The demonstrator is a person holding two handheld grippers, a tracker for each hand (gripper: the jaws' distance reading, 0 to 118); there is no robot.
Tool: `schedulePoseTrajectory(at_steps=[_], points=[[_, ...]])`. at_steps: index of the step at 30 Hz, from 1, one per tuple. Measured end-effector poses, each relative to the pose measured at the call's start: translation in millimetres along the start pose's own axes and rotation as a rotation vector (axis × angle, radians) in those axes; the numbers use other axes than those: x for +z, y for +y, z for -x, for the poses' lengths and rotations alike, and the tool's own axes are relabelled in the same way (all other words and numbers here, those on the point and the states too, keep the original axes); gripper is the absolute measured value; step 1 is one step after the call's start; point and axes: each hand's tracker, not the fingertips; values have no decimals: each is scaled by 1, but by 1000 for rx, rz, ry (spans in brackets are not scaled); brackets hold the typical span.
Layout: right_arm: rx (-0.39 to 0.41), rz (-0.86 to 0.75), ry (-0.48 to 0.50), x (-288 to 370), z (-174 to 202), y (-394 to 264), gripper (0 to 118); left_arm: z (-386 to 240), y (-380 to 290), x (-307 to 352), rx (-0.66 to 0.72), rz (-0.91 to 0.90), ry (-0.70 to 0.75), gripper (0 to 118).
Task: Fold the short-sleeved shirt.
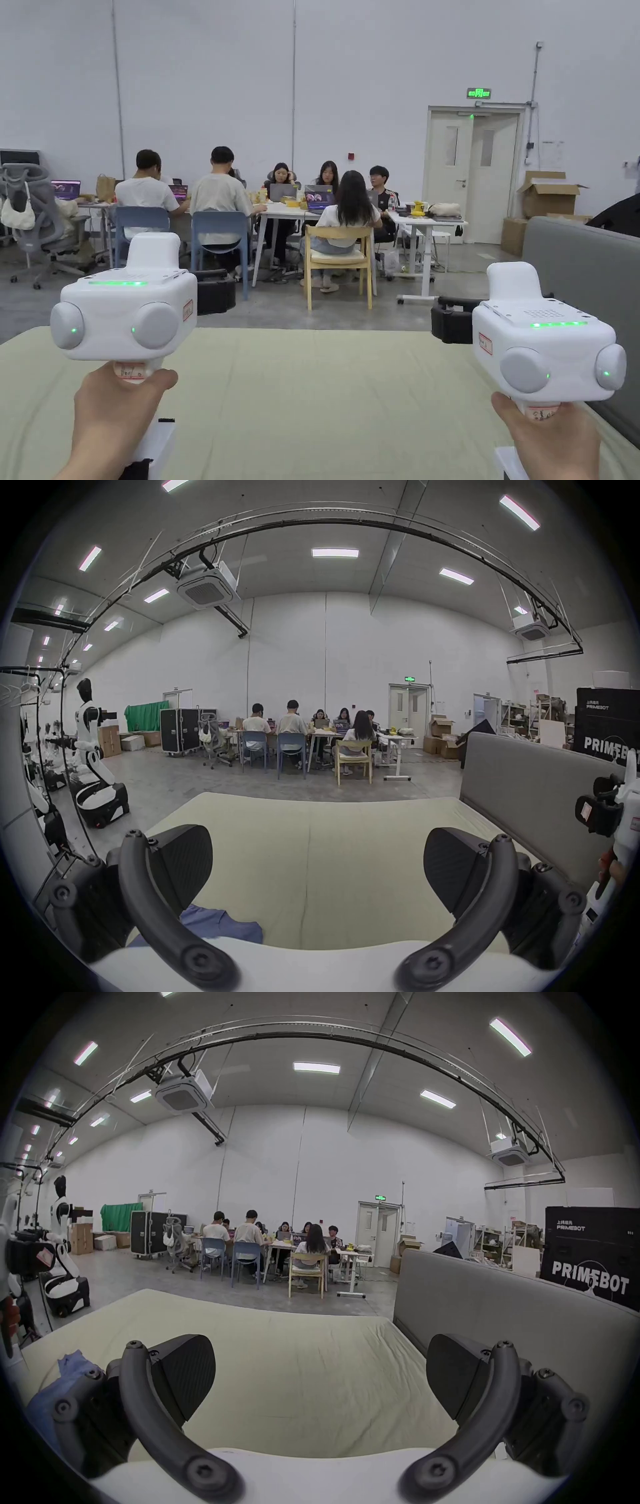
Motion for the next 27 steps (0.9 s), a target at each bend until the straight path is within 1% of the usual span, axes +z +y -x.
schedulePoseTrajectory(at_steps=[2, 10, 15, 22, 27], points=[[10, 2, 4, 0, 2, -2, 118, -1, 0, 0, -2, -1, 2, 118], [4, 17, 12, -4, 2, -4, 118, -3, -4, 2, -22, -4, 7, 118], [-8, 15, 22, -1, 0, 1, 118, -1, -8, 4, -13, -7, 3, 118], [-28, 6, 30, 3, 1, 1, 118, -4, -9, 3, -44, 9, 6, 118], [-33, 17, 26, 0, -1, -1, 118, -3, -10, 1, -38, 28, 14, 118]])
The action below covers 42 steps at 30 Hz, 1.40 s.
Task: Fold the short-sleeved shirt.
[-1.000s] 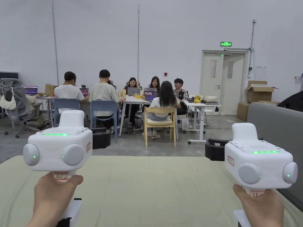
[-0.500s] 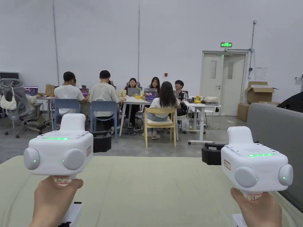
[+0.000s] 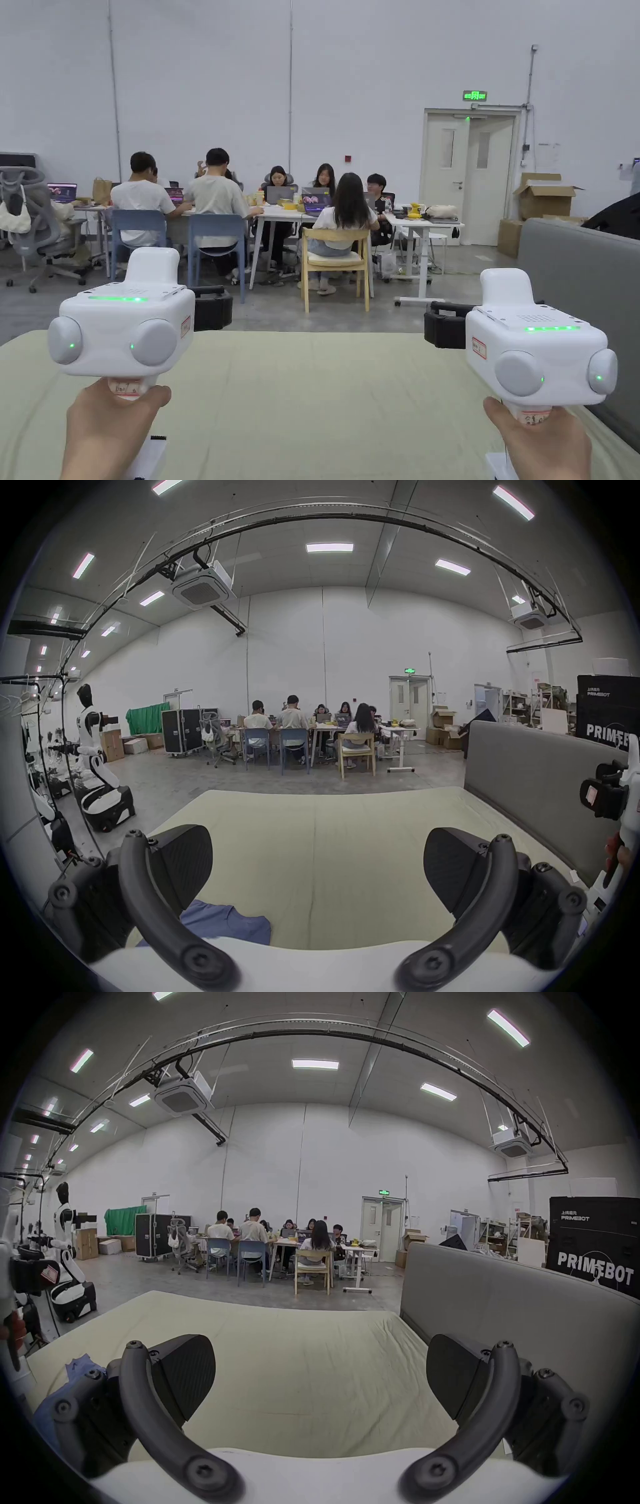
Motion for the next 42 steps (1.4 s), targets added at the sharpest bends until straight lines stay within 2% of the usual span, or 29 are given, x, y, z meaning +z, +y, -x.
schedulePoseTrajectory(at_steps=[13, 19, 25, 26, 27, 28, 29, 30, 31, 32, 33, 34, 37, 42], points=[[-7, -10, -7, -1, -1, 2, 118, -4, 10, 4, -31, -26, 24, 118], [16, 0, -12, -2, -1, 0, 118, -3, 10, 4, -20, -37, 22, 118], [-7, 1, 9, -1, -2, -4, 118, -1, 3, 6, -6, -73, 39, 118], [-7, 3, 7, -3, -3, -7, 114, 1, 1, 7, -2, -77, 23, 116], [-1, 1, -12, -4, -3, -11, 93, 3, -1, 9, 1, -92, -12, 87], [13, -2, -22, -3, -3, -14, 14, 2, -2, 10, -14, -100, -32, 0], [23, -10, -15, -3, -3, -17, 3, 0, -3, 10, -31, -102, -18, 0], [33, 7, -34, -5, -2, -17, 3, -3, -5, 8, -80, -57, 40, 0], [21, 14, -103, -6, -1, -22, 3, -1, -6, 9, -35, -101, 43, 0], [-18, 11, -30, -8, -5, -28, 3, 2, -7, 7, -4, -73, -42, 0], [-46, 44, 26, -11, -9, -33, 3, 3, -7, 5, 7, -52, -67, 0], [-43, 60, -1, -16, -12, -37, 3, 1, -9, 5, -12, -64, -43, 0], [-35, 39, 1, -19, -14, -49, 3, -8, -15, 1, -85, -83, -23, 0], [-37, 18, 56, -11, -6, -43, 3, 0, -20, -2, -53, -69, -44, 0]])
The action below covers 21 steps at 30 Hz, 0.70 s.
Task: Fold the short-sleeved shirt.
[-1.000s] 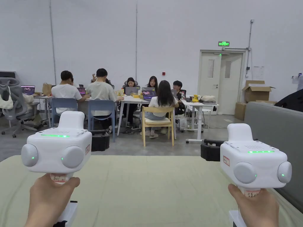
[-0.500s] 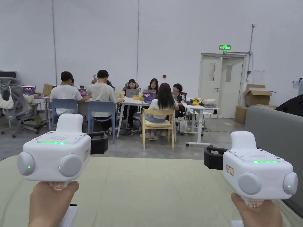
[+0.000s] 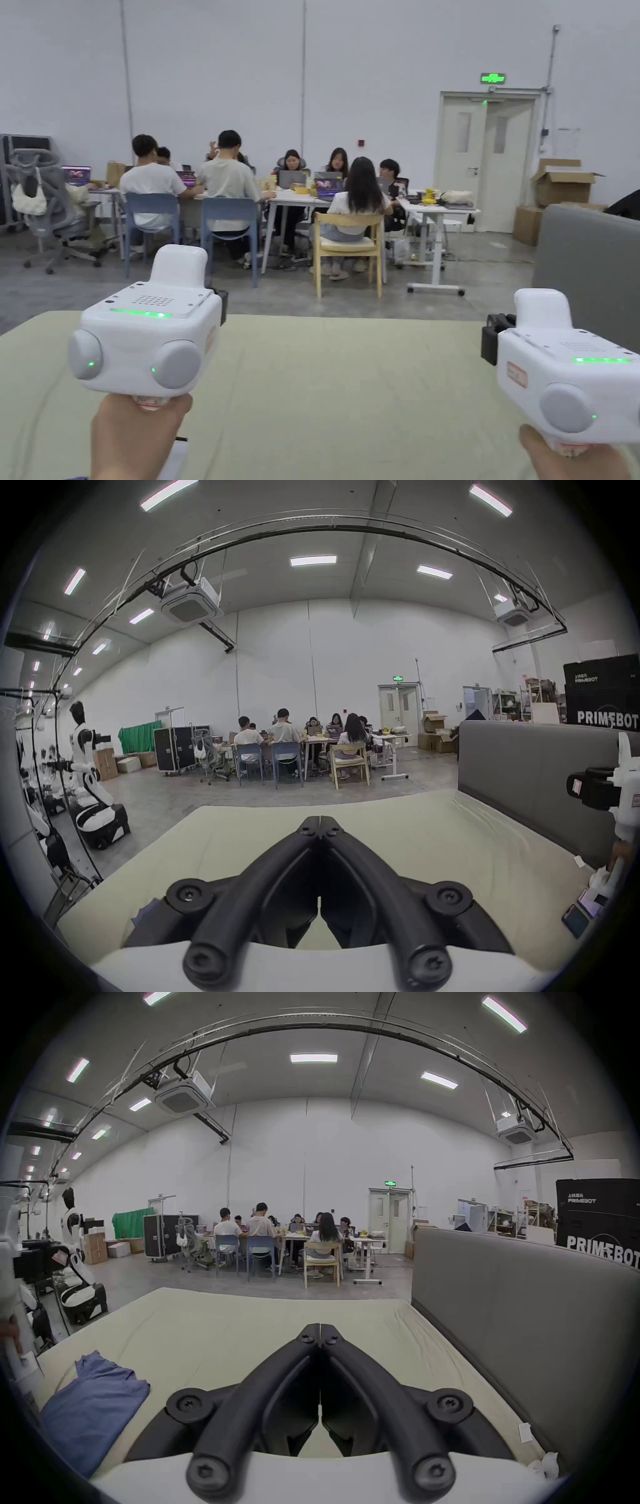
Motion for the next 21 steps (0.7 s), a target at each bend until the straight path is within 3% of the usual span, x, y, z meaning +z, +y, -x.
schedulePoseTrajectory(at_steps=[3, 6, 13, 16, 21], points=[[21, -35, 32, 0, 27, 1, 3, 31, -11, 16, 43, 3, 48, 0], [51, -65, 132, -5, 79, 4, 3, 86, -21, 40, 39, 21, 182, 0], [-23, -74, 429, -1, 271, 4, 3, 224, -45, 134, 30, 73, 521, 0], [-54, -51, 536, -2, 332, -3, 3, 261, -57, 174, 35, 110, 600, 0], [-2, -43, 613, 6, 385, -4, 3, 291, -78, 198, 30, 156, 663, 0]])
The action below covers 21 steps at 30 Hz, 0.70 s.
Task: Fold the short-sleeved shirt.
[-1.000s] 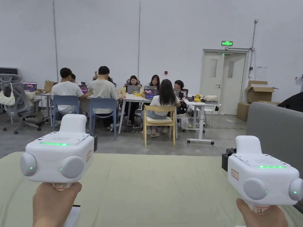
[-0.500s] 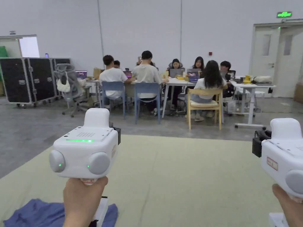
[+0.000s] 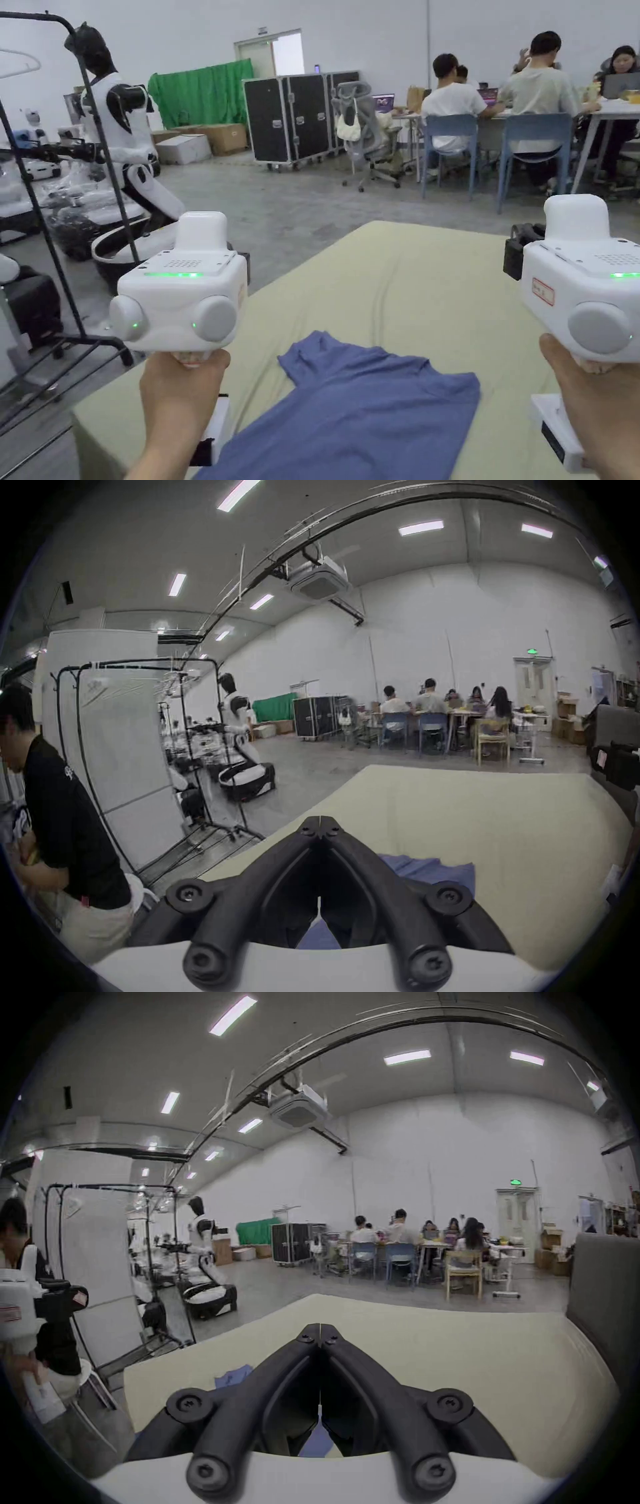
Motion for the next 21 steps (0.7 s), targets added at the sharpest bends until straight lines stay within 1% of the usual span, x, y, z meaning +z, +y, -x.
schedulePoseTrajectory(at_steps=[2, 4, 5, 6, 7, 8, 9, 10, 11, 14, 15, 16, 17, 19, 20, 21], points=[[18, 9, 10, -5, 3, -3, 3, 7, -14, -15, 11, 23, -14, 0], [26, 24, 20, -12, -4, -9, 3, -1, -26, -32, 51, 73, -99, 0], [31, 35, 22, -15, -7, -12, 3, -7, -33, -45, 72, 136, -142, 13], [42, 51, 20, -18, -13, -17, 3, -16, -43, -62, 93, 225, -200, 48], [50, 65, 20, -17, -22, -24, 3, -29, -57, -84, 116, 331, -264, 101], [52, 68, 18, -19, -30, -31, 3, -46, -76, -103, 134, 431, -344, 107], [52, 77, 11, -21, -38, -38, 3, -62, -91, -118, 144, 466, -386, 107], [53, 95, 2, -24, -47, -45, 3, -85, -113, -133, 103, 516, -391, 107], [57, 114, -11, -16, -53, -48, 3, -108, -130, -144, 47, 546, -389, 107], [64, 202, -36, -24, -84, -74, 3, -182, -189, -173, -154, 585, -428, 107], [70, 230, -46, -25, -97, -85, 3, -202, -210, -182, -192, 598, -432, 107], [72, 253, -55, -25, -107, -96, 3, -217, -229, -191, -214, 631, -444, 107], [72, 268, -57, -25, -116, -104, 3, -226, -248, -196, -205, 675, -467, 107], [63, 272, -72, -18, -133, -123, 3, -242, -284, -213, -220, 809, -478, 106], [52, 275, -84, -15, -139, -130, 3, -243, -297, -215, -250, 820, -444, 105], [26, 286, -91, -13, -145, -137, 3, -239, -305, -209, -239, 785, -456, 104]])
